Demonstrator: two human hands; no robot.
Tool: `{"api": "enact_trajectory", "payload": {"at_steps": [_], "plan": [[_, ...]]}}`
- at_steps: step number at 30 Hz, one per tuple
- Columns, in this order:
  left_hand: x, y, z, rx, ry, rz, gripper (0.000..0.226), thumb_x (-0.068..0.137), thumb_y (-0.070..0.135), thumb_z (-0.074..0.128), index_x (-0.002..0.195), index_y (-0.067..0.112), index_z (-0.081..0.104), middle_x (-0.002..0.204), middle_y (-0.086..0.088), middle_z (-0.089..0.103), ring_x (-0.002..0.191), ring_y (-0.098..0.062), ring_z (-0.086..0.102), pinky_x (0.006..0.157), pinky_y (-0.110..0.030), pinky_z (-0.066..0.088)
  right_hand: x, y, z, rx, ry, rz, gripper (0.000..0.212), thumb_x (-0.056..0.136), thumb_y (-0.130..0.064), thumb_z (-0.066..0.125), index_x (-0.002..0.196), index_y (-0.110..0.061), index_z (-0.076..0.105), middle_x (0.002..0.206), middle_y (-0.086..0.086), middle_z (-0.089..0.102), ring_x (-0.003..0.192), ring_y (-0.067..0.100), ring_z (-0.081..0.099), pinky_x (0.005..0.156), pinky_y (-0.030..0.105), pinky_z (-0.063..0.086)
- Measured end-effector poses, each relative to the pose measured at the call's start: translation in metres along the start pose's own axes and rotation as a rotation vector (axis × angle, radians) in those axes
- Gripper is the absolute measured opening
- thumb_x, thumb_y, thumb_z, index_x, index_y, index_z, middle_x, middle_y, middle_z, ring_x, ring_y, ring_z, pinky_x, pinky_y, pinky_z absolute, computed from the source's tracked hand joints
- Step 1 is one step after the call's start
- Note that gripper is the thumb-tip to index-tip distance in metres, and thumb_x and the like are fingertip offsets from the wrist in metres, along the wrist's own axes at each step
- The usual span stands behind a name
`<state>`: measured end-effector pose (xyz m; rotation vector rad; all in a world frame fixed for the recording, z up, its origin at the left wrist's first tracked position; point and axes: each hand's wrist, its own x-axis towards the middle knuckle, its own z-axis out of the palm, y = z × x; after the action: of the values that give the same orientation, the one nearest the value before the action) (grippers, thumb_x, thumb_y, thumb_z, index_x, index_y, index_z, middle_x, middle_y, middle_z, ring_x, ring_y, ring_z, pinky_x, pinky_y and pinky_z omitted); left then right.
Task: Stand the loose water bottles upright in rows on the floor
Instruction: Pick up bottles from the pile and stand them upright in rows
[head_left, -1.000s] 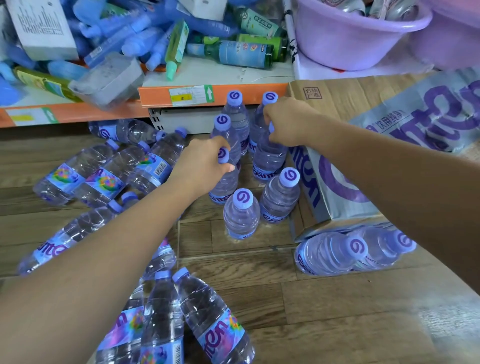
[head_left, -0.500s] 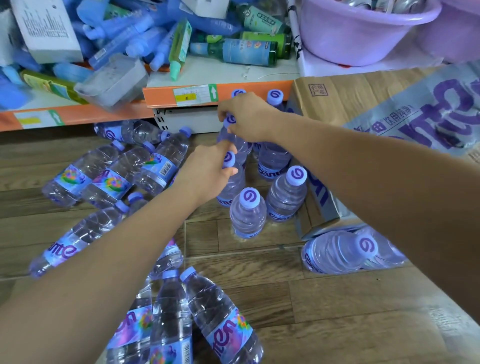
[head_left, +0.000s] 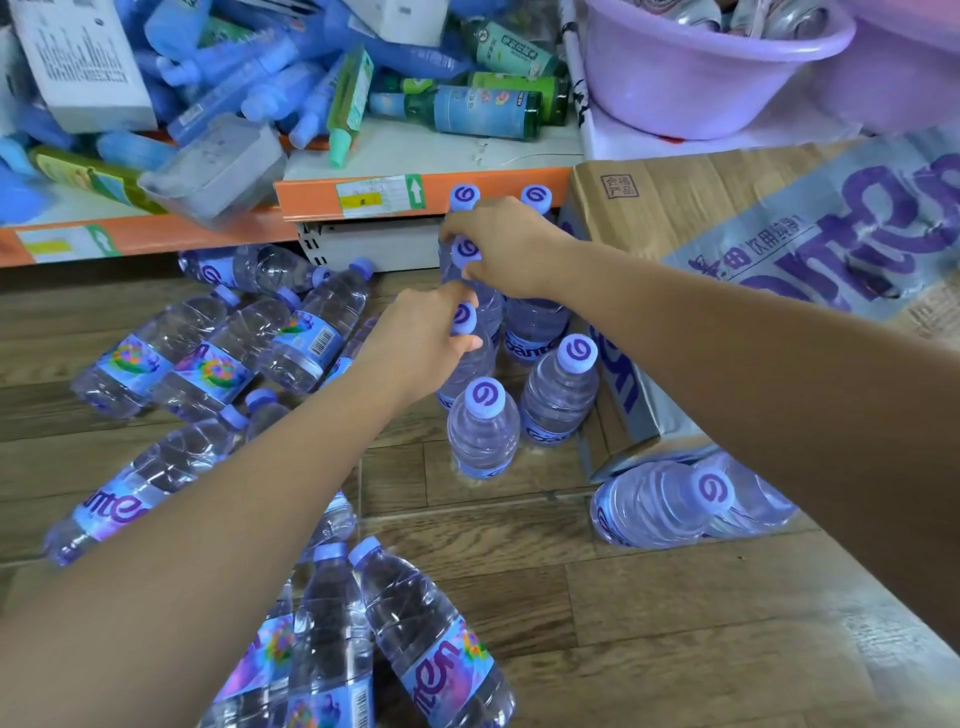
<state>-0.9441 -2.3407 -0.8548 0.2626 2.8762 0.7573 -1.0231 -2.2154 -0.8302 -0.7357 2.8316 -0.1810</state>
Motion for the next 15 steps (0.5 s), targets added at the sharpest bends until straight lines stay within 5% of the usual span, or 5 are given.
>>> {"api": "enact_trajectory", "payload": {"at_steps": [2,7,15], "plan": [[0.003,0.003,0.002,0.010,-0.015,0.021,0.029,0.084,0.023,0.066,0.109,0.013,0.056,0.099,-0.013,0.063,0.094,-0.034,0.057,0.078,-0.035,0.046,-0.007,0.005,-0.007,0.020,0.022,0.010,0.046,0.087,-0.017,0.060,0.131,-0.013,0.047,0.125,0.015,0.051,0.112,0.033,0.051,0.088,0.040,0.047],[0.016,0.014,0.001,0.054,-0.012,0.049,0.029,0.084,0.027,0.065,0.106,0.011,0.055,0.096,-0.018,0.063,0.093,-0.038,0.057,0.075,-0.034,0.044,-0.037,0.017,-0.023,-0.016,0.080,0.038,0.005,0.086,-0.012,0.048,0.087,-0.015,0.051,0.107,0.011,0.057,0.096,0.032,0.057,0.074,0.038,0.048],[0.019,0.027,0.010,0.193,-0.016,0.096,0.037,0.086,0.030,0.063,0.116,0.010,0.054,0.103,-0.018,0.062,0.100,-0.036,0.056,0.068,-0.029,0.032,-0.069,0.023,-0.032,-0.037,-0.125,-0.019,0.018,0.087,-0.023,0.060,0.099,-0.009,0.062,0.100,0.002,0.062,0.102,0.025,0.058,0.080,0.031,0.042]]}}
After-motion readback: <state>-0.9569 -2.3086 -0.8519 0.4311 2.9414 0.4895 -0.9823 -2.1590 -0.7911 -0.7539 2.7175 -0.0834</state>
